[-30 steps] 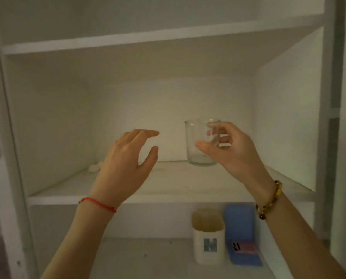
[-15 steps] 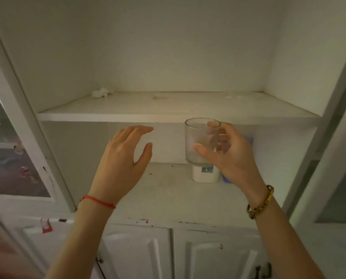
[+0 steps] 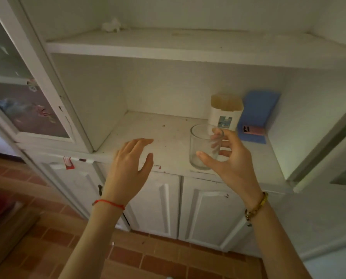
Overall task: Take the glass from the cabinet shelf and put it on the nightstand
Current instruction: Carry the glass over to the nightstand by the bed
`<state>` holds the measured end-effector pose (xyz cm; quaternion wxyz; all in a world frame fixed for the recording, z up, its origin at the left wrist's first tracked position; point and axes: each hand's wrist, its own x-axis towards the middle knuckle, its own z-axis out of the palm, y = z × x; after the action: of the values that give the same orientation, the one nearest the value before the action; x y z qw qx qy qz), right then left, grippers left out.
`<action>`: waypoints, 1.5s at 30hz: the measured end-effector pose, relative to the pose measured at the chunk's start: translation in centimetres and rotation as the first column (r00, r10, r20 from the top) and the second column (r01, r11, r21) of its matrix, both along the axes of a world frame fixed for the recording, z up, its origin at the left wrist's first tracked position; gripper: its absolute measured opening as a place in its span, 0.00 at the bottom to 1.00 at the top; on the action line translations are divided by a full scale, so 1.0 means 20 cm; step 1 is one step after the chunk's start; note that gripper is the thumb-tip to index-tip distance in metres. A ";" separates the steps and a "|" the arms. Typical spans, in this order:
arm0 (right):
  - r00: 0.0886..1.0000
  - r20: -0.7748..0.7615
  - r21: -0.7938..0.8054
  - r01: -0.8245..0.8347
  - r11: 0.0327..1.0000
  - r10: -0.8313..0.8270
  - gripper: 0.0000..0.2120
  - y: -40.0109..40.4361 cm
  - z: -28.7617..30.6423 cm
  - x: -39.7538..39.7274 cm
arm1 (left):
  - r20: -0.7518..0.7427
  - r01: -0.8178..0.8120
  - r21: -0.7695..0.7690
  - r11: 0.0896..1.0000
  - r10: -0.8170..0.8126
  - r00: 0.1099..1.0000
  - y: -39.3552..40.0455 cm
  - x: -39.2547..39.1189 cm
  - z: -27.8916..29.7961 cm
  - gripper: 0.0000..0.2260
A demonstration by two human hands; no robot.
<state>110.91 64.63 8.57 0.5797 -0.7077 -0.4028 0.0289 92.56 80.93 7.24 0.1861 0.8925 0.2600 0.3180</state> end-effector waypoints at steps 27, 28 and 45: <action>0.962 -0.127 -0.155 -0.260 0.953 0.242 0.32 0.08 -0.44 -0.04 | -0.219 -0.391 -0.160 0.906 0.354 0.909 -0.27 -0.33 -0.39 0.16; 0.954 -0.131 -0.163 -0.287 0.944 0.268 0.32 0.11 -0.45 -0.05 | -0.224 -0.418 -0.166 0.893 0.379 0.898 -0.28 -0.36 -0.40 0.16; 0.689 -0.150 -0.254 -0.720 0.646 0.709 0.29 0.79 -0.53 -0.49 | -0.187 -0.780 -0.202 0.592 0.758 0.624 -0.18 -0.79 -0.54 0.13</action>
<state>101.05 80.34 -2.02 0.4173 -0.5684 -0.6290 0.3273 76.67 77.32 -3.54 0.1369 0.6716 0.6667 0.2928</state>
